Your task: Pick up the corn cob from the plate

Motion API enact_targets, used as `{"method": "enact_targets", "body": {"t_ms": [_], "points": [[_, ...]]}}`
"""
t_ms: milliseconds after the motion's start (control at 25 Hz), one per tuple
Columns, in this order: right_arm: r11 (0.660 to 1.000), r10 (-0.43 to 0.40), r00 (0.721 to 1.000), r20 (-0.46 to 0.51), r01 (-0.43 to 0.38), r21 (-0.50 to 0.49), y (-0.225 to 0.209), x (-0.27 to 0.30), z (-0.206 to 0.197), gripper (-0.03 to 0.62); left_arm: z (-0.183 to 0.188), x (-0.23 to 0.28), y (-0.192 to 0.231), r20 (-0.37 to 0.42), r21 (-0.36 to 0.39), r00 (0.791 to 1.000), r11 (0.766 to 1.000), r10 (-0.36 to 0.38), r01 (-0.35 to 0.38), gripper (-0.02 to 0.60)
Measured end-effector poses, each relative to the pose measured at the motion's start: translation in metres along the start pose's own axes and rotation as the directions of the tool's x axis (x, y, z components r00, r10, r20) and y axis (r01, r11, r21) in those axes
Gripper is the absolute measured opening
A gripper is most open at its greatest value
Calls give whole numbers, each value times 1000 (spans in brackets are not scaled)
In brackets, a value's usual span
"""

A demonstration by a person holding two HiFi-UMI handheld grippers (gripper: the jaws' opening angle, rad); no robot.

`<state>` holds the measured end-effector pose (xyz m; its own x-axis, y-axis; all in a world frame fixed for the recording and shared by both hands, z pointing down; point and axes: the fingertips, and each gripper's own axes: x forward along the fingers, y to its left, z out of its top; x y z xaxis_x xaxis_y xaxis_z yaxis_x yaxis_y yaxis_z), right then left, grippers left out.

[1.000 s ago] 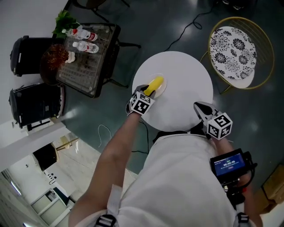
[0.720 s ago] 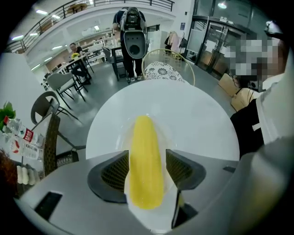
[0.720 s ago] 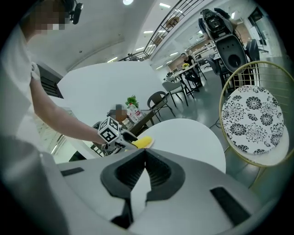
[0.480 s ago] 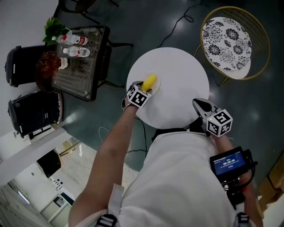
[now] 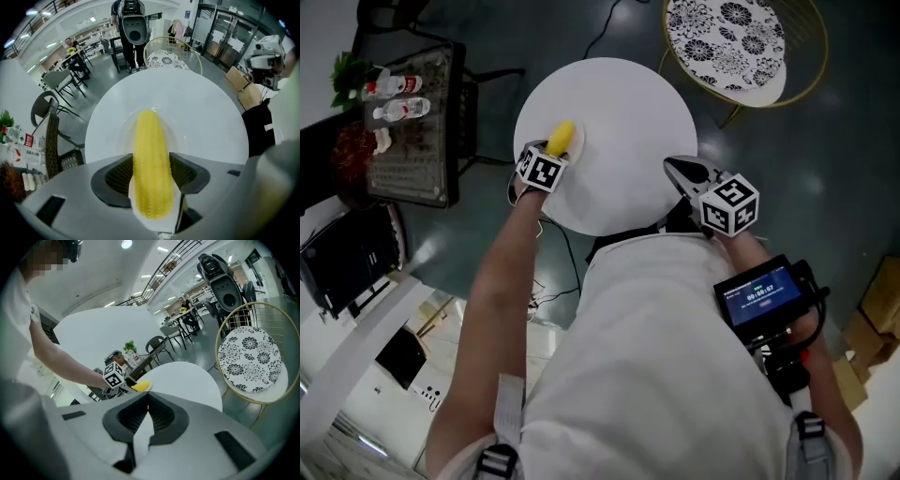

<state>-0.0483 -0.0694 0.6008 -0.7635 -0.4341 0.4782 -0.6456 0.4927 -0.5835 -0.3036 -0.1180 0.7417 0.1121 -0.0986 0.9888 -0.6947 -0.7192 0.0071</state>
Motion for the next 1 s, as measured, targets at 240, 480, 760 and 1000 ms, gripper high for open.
{"method": "enact_targets", "body": {"t_ms": [240,480,760,1000], "points": [[999,4,1000,13,-4,32,1,-2,-2,8,2,-4,-2,-21,-23,1000,1000,13,-13,236],[999,10,1000,30,-11,41,2,-5,1,8,8,-15,-4,14,-87,999,995,-40,41,235],[999,19,999,38,-21,48,3,-6,4,8,16,-28,-24,149,-333,955,897,-255,292,235],[998,32,998,45,-34,45,5,-7,6,8,23,-38,-40,233,-403,924,834,-304,377,233]]}}
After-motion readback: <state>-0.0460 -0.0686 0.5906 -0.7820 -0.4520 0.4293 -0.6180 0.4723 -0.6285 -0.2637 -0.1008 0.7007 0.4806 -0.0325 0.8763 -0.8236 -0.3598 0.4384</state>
